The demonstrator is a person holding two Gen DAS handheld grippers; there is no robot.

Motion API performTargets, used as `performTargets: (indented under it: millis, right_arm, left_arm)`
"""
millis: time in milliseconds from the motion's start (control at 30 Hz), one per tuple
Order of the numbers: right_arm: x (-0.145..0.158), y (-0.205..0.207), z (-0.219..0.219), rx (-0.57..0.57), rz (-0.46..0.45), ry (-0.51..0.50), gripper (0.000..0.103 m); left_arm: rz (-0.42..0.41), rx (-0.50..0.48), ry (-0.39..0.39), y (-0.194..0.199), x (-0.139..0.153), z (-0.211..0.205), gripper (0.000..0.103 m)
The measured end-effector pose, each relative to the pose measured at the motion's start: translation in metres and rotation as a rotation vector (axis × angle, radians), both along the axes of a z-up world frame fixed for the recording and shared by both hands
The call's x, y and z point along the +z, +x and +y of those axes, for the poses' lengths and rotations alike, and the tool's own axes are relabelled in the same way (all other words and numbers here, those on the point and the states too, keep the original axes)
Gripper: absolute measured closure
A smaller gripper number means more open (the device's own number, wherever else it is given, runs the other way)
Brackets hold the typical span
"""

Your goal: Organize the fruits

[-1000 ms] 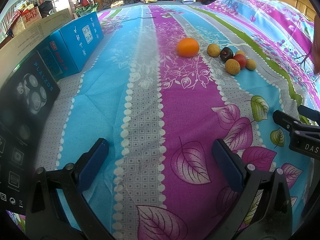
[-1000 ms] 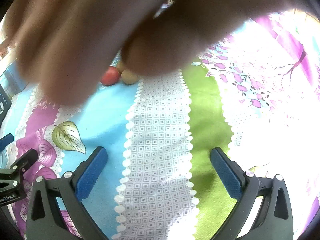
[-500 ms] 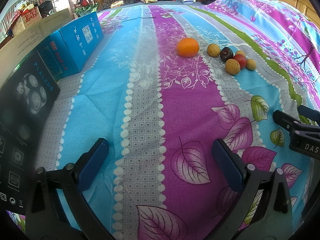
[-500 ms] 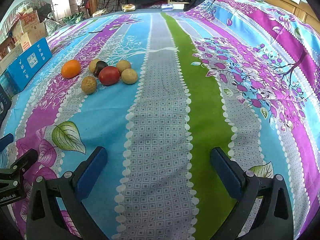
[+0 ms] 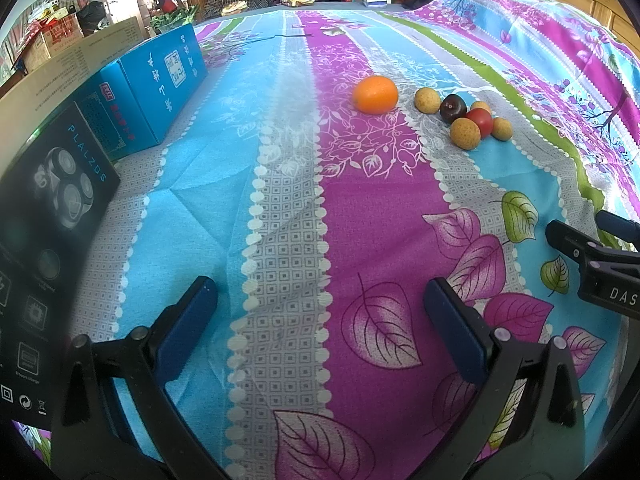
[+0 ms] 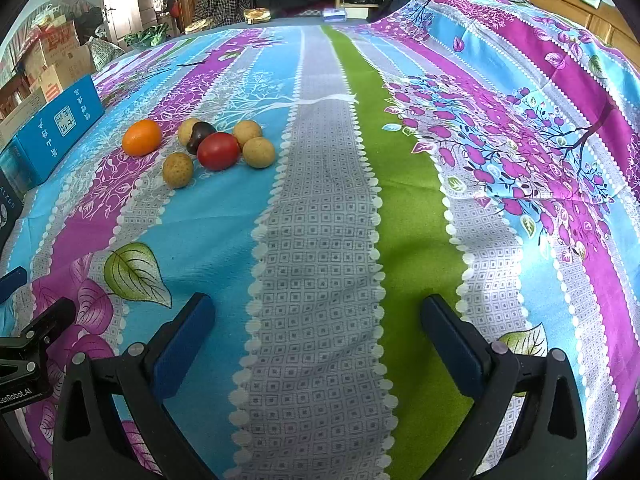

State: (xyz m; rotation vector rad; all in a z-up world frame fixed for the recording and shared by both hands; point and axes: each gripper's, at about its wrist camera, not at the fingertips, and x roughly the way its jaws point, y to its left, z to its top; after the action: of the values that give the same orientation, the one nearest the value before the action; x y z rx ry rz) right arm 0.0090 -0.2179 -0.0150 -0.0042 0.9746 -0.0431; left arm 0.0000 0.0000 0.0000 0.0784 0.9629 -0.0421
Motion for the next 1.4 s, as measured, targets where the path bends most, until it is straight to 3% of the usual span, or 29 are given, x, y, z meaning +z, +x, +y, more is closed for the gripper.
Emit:
performTargets:
  millis: [1233,1333,1400]
  right_arm:
    - [-0.001,0.000,0.000,-0.001,-0.001,-0.001,0.000]
    - [-0.001,0.000,0.000,-0.001,-0.002,-0.001,0.000]
    - [0.000,-0.001,0.001,-0.001,-0.004,0.002,0.000]
  left_arm:
    - [-0.001,0.000,0.011,0.000,0.000,-0.001,0.000]
    - [0.041,0.005,-0.011,0.014,0.002,0.000,0.000]
    - [0.087,-0.046,-0.023,0.024,0.006,0.005,0.000]
